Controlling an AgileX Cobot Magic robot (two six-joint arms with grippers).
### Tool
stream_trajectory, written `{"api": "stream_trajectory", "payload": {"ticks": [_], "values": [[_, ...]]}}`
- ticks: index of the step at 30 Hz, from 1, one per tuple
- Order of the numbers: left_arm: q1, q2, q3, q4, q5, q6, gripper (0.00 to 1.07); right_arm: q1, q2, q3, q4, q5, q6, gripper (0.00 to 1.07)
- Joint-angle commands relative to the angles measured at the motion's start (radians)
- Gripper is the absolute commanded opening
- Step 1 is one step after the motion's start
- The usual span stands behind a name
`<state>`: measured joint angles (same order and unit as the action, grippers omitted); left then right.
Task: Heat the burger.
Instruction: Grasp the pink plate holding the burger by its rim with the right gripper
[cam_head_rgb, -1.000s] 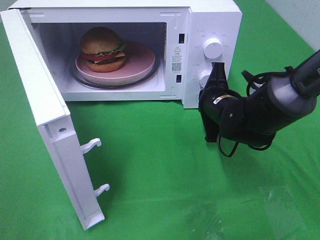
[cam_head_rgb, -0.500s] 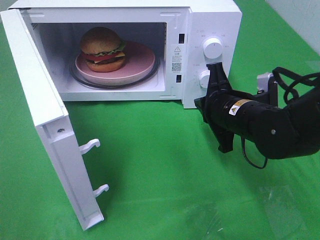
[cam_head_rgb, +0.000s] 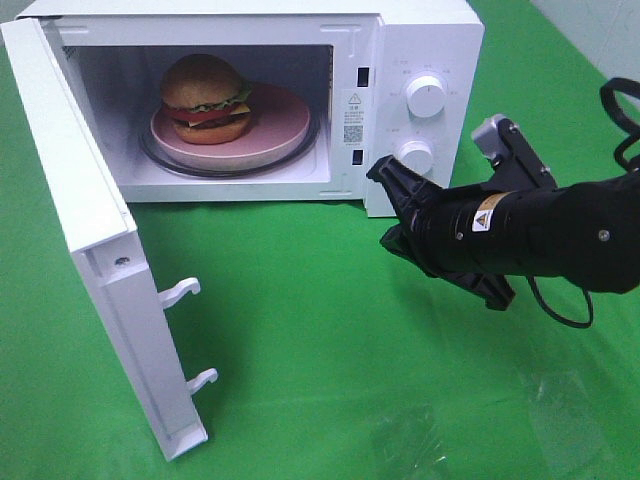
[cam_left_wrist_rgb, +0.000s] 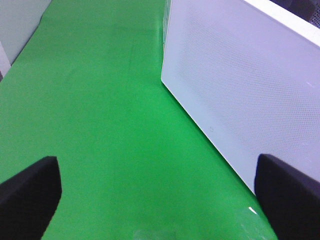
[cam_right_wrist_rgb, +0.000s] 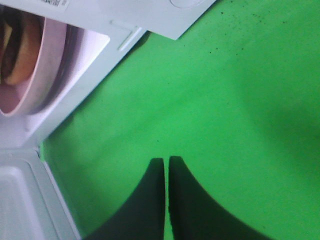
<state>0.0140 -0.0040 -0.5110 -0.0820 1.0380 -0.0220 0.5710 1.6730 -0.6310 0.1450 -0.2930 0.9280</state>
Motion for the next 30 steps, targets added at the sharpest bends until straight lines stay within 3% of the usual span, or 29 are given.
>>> {"api": "stream_trajectory", "payload": {"ticks": [1,8,11,13,21,24,30], "values": [[0.001,-0.019,0.002,-0.001,-0.007,-0.001,0.98,-0.001,-0.028,-0.049,-0.016,0.157,-0.164,0.03],[0.001,-0.019,0.002,-0.001,-0.007,-0.001,0.98,-0.001,-0.031,-0.187,-0.017,0.503,-0.495,0.03],[0.001,-0.019,0.002,-0.001,-0.007,-0.001,0.98,-0.001,-0.031,-0.201,-0.017,0.537,-0.529,0.03],[0.001,-0.019,0.002,-0.001,-0.007,-0.001,0.98,-0.001,-0.031,-0.266,-0.02,0.705,-0.704,0.03],[0.001,-0.019,0.002,-0.001,-0.007,-0.001,0.98,-0.001,-0.031,-0.321,-0.018,0.8,-1.021,0.04],[0.001,-0.019,0.002,-0.001,-0.007,-0.001,0.98,-0.001,-0.031,-0.343,-0.018,0.85,-1.303,0.05],[0.001,-0.019,0.002,-0.001,-0.007,-0.001,0.98,-0.001,-0.031,-0.365,-0.017,0.894,-1.63,0.05]]}}
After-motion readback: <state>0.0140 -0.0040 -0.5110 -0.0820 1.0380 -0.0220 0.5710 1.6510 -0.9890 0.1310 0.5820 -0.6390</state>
